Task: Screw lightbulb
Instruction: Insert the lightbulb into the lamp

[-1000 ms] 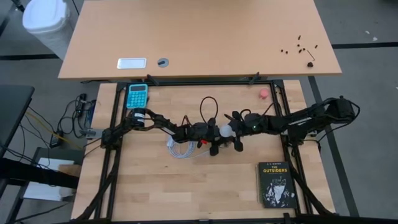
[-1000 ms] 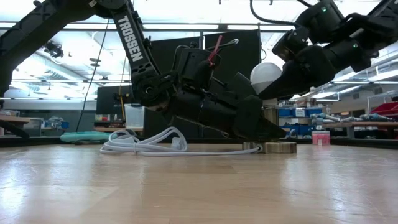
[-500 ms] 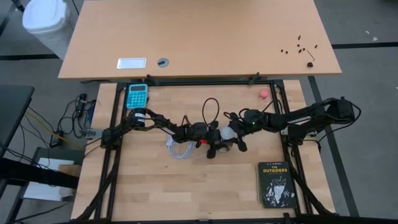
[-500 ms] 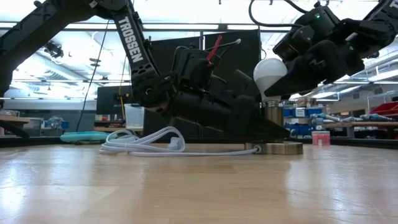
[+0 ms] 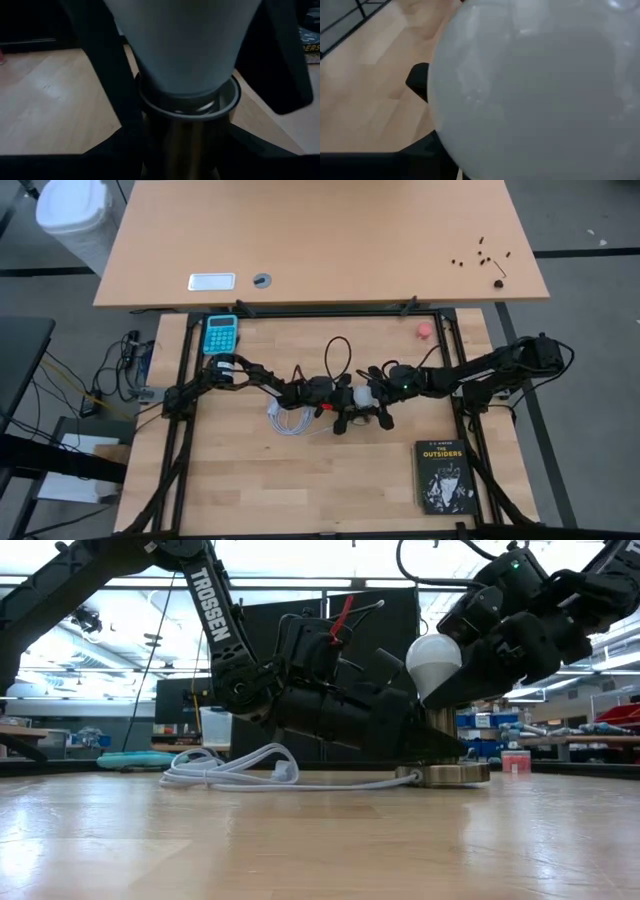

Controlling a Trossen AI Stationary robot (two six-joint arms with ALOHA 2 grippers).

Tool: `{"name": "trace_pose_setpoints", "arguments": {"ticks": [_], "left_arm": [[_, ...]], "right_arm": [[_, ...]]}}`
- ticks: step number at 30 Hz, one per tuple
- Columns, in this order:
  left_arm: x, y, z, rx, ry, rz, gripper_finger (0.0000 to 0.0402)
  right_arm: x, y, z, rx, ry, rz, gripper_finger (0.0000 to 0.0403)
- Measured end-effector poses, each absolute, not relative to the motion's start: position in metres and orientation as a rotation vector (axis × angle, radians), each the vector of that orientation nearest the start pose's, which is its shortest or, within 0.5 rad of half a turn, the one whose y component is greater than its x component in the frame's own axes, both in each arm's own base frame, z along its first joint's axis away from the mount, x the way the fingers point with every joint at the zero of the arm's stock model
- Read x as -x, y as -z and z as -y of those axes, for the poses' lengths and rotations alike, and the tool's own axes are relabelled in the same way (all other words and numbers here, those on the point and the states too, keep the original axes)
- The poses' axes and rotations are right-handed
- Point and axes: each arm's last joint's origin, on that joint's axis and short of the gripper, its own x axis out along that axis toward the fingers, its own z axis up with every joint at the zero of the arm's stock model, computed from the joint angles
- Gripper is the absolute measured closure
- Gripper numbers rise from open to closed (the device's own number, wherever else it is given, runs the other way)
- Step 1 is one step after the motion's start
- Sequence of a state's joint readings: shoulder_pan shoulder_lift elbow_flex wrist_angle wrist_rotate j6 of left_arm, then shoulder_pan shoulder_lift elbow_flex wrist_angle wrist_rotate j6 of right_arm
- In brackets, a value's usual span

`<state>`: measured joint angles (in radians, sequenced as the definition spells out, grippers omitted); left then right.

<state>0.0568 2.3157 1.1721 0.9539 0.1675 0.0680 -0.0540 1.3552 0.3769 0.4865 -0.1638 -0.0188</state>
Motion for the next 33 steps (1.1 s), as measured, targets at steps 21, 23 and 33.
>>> {"name": "trace_pose_setpoints", "arguments": {"ticks": [21, 23, 33], "left_arm": [[-0.449, -0.082, -0.024, 0.000, 0.037, -0.190, 0.0208], [-0.449, -0.082, -0.024, 0.000, 0.032, -0.189, 0.0208], [-0.449, -0.081, -0.024, 0.018, 0.027, -0.194, 0.0208]], "right_arm": [[-0.233, -0.144, -0.017, -0.052, 0.187, -0.503, 0.0146], [-0.232, -0.144, -0.020, -0.050, 0.209, -0.501, 0.0146], [-0.227, -0.138, -0.026, -0.082, 0.257, -0.558, 0.0146]]}}
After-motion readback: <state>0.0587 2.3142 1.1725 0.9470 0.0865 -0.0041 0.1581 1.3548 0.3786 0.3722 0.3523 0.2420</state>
